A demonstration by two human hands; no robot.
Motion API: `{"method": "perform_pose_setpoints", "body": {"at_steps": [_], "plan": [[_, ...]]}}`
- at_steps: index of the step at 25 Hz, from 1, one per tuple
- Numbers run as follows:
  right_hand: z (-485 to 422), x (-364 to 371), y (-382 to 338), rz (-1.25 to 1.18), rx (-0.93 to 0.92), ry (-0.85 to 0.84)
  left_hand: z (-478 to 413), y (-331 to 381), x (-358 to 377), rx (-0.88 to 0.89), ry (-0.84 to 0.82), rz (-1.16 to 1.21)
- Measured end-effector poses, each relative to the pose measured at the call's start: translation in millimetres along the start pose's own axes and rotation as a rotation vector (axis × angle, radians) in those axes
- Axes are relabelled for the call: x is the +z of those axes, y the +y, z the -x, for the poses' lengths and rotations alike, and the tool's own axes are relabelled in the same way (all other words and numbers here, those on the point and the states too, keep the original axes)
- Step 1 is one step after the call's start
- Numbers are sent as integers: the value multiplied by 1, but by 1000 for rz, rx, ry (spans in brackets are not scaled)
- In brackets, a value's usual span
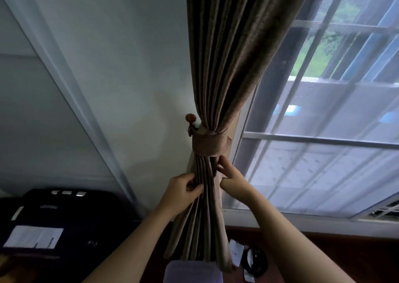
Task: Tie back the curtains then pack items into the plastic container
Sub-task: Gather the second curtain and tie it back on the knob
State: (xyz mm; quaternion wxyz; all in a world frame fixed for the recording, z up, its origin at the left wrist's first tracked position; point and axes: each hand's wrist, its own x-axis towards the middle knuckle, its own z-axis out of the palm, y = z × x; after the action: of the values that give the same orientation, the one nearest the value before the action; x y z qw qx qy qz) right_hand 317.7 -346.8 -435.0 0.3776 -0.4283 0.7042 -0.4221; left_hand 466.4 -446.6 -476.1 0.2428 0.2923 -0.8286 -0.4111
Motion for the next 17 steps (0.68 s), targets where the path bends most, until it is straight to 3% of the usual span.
{"method": "perform_pose_setpoints", "body": {"at_steps": [2, 6, 9, 14, 17], "plan": [[-2, -7, 6, 84, 2, 80, -2, -1, 1, -4, 5, -23], [16, 0, 20, 181, -145, 542, -6, 0, 1, -27, 154, 44], [22, 13, 29, 217, -158, 525, -14, 6, -1, 40, 243, -34], [11, 22, 23, 311, -133, 403, -21, 14, -4, 44, 205, -140], [12, 19, 13, -66, -51, 611, -25, 12, -11, -95, 84, -73]]}}
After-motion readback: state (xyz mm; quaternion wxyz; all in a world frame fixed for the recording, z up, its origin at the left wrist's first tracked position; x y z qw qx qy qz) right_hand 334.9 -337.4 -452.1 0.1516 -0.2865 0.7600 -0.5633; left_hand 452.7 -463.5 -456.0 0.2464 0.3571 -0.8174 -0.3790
